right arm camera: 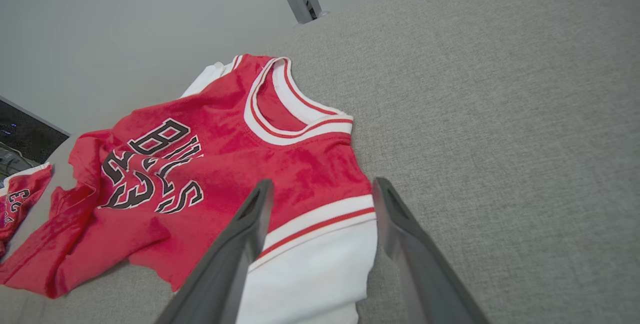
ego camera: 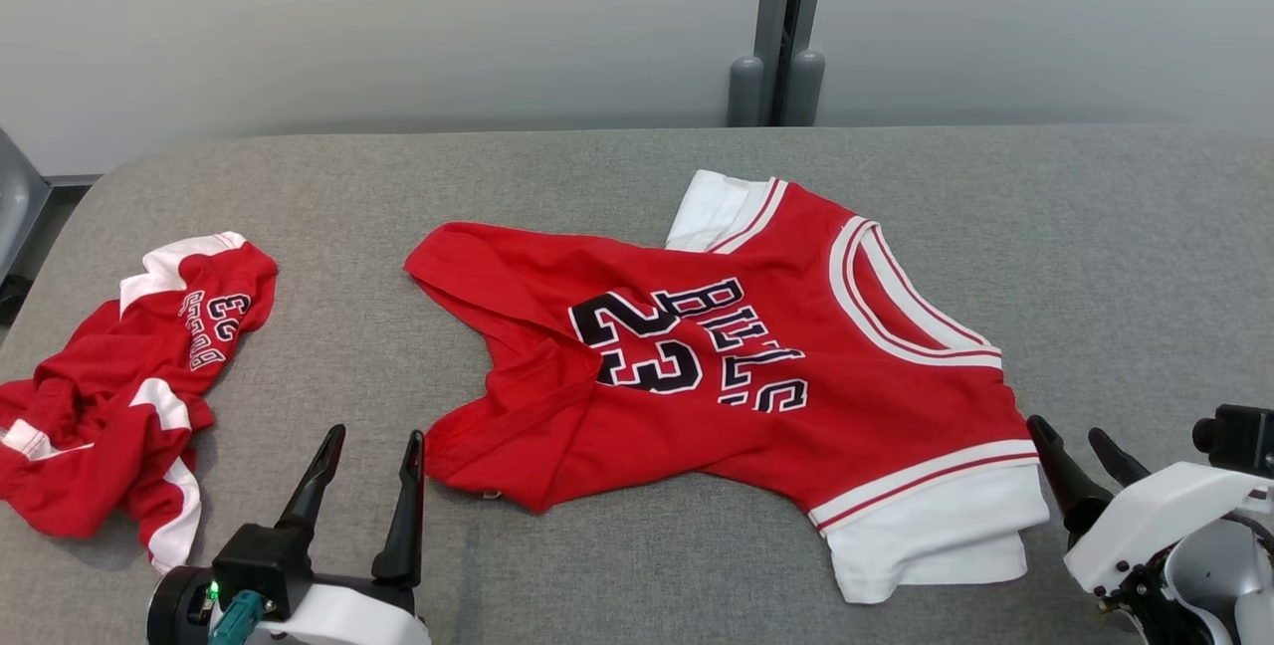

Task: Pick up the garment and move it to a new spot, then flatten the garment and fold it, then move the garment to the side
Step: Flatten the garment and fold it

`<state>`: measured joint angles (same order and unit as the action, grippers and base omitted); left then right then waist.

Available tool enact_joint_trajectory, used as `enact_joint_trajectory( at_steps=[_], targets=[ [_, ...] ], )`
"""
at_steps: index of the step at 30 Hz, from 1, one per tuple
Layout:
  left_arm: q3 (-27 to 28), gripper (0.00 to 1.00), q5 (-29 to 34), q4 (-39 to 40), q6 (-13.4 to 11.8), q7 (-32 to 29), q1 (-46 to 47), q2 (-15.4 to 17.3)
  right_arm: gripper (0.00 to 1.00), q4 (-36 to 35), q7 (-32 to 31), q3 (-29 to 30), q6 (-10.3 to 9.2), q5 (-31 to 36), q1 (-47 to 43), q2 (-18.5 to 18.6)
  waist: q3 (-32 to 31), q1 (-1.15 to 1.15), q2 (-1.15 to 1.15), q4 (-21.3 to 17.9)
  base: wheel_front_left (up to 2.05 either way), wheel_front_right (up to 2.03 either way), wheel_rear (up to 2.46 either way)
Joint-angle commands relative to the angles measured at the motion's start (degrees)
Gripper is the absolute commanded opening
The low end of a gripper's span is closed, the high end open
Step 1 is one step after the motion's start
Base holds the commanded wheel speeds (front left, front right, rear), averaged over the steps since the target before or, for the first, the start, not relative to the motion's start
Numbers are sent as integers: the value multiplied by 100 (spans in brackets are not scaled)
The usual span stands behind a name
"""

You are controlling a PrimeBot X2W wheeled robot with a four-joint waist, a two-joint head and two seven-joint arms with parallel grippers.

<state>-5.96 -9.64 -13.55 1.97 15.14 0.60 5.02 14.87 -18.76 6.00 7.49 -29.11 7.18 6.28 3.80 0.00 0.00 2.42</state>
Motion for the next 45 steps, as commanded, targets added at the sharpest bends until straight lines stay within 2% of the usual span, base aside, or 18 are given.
enact_joint_trajectory(
  at_steps=[1, 11, 14, 18, 19, 22, 26, 32, 35, 44, 45],
  targets=[
    [30, 100, 29, -18, 22, 0, 132, 50, 100, -63, 80, 14, 1, 41, -63, -7, 1, 0, 0, -26, 0, 0, 0],
    [28, 100, -45, -202, 115, -12, 248, 181, 100, -215, 338, -67, 1, 131, -84, -158, -16, 0, 0, -176, 0, 0, 0],
    [-12, 100, -118, -271, 210, -177, 311, 267, 100, -227, 388, -130, 1, 128, -95, -179, -17, 0, 0, -198, 0, 0, 0],
    [-237, 100, -242, -454, 410, -909, 517, 521, 100, -227, 424, -203, 1, 133, -72, -207, -7, 0, 0, -219, 0, 0, 0],
    [-237, 100, -242, -454, 410, -909, 517, 521, 100, -227, 424, -203, 1, 133, -72, -207, -7, 0, 0, -219, 0, 0, 0],
    [-502, 100, -480, -572, 508, -1737, 663, 754, 100, -198, 434, -261, 1, 151, -31, -220, 4, 0, 0, -249, 0, 0, 0],
    [-893, 100, -820, -457, 554, -2493, 870, 1064, 100, -145, 443, -335, 1, 158, -3, -231, 37, 0, 0, -326, 0, 0, 0],
    [-1750, 100, -1580, -204, 547, -3290, 1232, 1698, 100, -88, 422, -403, 1, 160, 65, -244, 138, 0, 0, -421, 0, 0, 0],
    [-2258, 100, -2200, -237, 548, -3818, 1592, 2057, 100, -48, 392, -480, 1, 160, 131, -253, 233, 0, 0, -480, 0, 0, 0],
    [-2799, 100, -2963, -672, 549, -4289, 2233, 2181, 100, -20, 347, -548, 1, 210, 198, -246, 449, 0, 0, -488, 0, 0, 0],
    [-2878, 95, -3053, -749, 549, -4343, 2281, 2178, 100, -16, 339, -555, 1, 219, 214, -245, 464, 0, 0, -488, 0, 0, 0]
  ],
)
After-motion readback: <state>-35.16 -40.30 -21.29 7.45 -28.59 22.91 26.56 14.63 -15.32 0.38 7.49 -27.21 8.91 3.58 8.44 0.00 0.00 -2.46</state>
